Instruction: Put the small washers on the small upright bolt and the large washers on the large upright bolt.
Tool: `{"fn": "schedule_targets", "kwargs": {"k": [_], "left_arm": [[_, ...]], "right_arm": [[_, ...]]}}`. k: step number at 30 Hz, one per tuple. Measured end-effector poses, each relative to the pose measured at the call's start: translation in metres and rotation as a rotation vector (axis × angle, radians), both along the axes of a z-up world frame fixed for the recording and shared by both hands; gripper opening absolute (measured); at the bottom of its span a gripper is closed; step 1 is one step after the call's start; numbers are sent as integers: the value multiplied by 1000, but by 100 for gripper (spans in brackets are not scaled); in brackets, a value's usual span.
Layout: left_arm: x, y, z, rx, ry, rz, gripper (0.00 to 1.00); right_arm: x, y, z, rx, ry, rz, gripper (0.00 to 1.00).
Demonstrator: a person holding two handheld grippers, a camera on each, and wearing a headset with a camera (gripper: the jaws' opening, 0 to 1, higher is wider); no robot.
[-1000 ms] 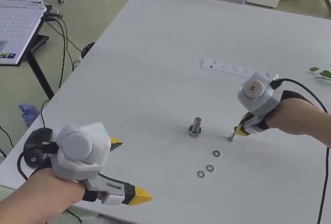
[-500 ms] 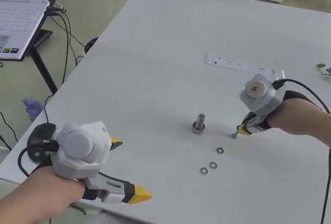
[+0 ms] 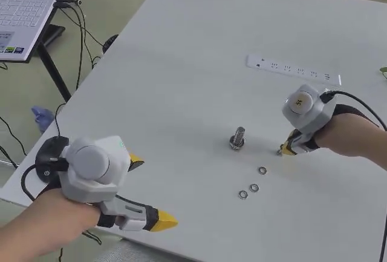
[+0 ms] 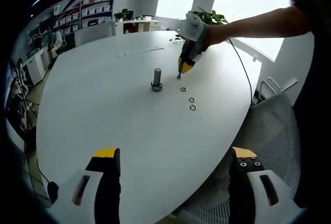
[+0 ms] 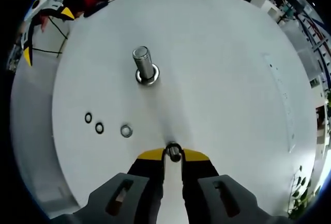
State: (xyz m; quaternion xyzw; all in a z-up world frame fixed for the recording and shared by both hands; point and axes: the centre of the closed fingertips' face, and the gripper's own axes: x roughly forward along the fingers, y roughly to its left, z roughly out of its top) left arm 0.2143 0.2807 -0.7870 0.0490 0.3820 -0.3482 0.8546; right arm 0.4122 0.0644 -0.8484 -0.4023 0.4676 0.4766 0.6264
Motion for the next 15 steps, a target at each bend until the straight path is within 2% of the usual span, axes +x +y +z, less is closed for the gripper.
{"fn": "schedule_targets", "kwargs": {"k": [15], "left_arm": [[-4,5,-5,0,14,5,85]], "right_arm": [[-5,0,-16,-22,13,12,12]]}}
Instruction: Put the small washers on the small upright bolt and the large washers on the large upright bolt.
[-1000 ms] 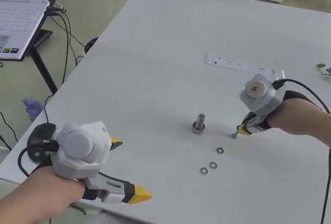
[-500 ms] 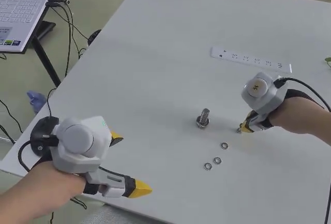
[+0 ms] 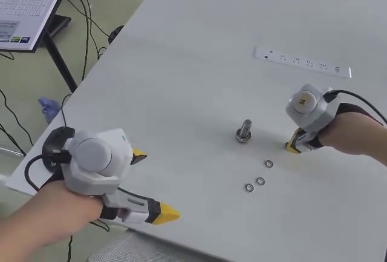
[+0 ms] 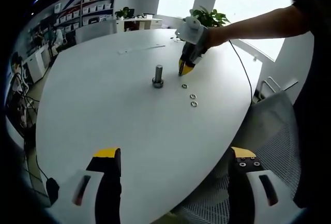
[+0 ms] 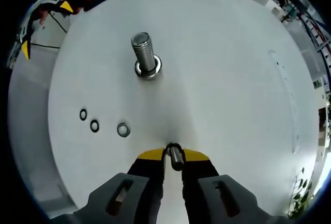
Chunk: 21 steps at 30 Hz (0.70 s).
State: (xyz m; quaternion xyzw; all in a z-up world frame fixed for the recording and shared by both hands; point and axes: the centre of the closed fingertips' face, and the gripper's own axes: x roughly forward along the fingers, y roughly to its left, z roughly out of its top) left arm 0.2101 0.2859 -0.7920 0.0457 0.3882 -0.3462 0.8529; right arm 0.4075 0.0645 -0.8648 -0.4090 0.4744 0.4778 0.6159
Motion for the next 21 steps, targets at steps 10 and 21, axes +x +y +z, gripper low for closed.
{"fn": "schedule_targets", "kwargs": {"k": [10,21], "left_arm": [[0,0,0,2,4,-3,84],[-2,2,-1,6,3,-2,84]], "right_arm": [[0,0,0,3,1,0,13],[-1,-1,-2,10,5,-4,14]]}}
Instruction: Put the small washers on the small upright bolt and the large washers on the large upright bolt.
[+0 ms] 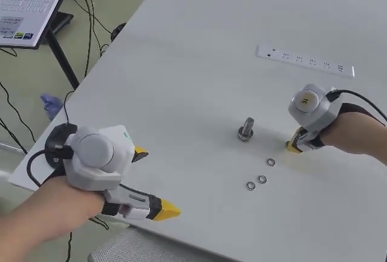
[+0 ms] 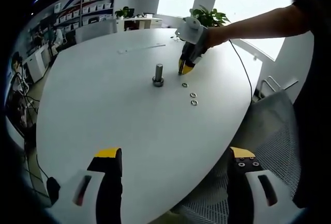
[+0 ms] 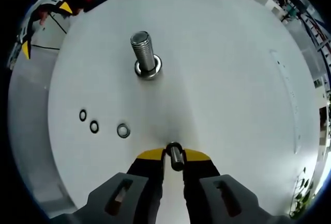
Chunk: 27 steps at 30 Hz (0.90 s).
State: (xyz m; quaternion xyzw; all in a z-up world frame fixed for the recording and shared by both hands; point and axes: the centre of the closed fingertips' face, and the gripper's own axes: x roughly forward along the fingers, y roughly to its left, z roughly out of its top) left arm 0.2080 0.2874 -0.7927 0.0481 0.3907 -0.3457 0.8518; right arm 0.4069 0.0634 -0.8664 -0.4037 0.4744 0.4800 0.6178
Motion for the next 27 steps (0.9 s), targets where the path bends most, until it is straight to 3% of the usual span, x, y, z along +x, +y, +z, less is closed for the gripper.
{"fn": "schedule_targets", "kwargs": {"k": [7,13,19,27], "left_arm": [[-3,0,-2,3,9,-3,83],[-1,-1,-1,1,4,-3,83],[-1,-2,1,0,0,-6,83],[6,-5,12,-11,-34,2,85]], "right_arm": [[0,1,0,2,6,-10,15],[2,4,3,29,9,-10,28],[0,1,5,25,11,3,31],[0,3,17,38,3,1,31]]}}
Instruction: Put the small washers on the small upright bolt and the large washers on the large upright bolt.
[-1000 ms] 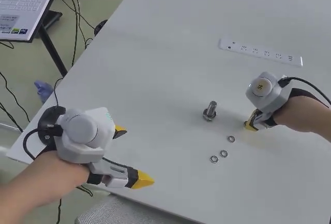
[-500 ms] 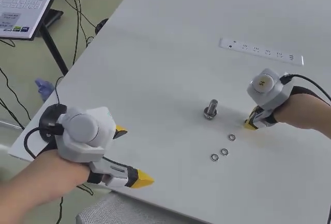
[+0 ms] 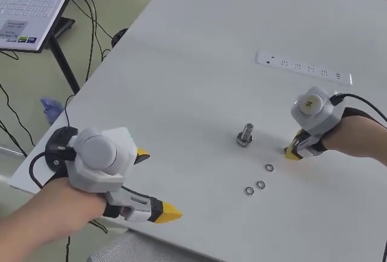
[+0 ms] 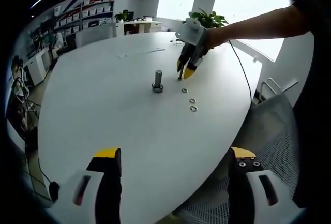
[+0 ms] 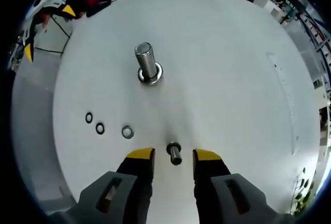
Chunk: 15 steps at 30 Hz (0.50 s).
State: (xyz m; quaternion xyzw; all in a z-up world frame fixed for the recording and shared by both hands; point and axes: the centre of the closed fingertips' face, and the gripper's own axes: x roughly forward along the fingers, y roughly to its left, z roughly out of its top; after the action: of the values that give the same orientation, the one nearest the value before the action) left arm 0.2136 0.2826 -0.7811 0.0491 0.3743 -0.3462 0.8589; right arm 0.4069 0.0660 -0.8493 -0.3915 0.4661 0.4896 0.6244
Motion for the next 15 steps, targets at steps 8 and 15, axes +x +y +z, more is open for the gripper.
{"fn": "schedule_targets", "kwargs": {"k": [8,15], "left_arm": [[6,-4,6,-18,-34,-2,89],[5,-6,9,-8,-48,-18,93]], "right_arm": [[0,3,18,6,-15,-2,31],[-2,4,29,10,-17,-10,32]]}}
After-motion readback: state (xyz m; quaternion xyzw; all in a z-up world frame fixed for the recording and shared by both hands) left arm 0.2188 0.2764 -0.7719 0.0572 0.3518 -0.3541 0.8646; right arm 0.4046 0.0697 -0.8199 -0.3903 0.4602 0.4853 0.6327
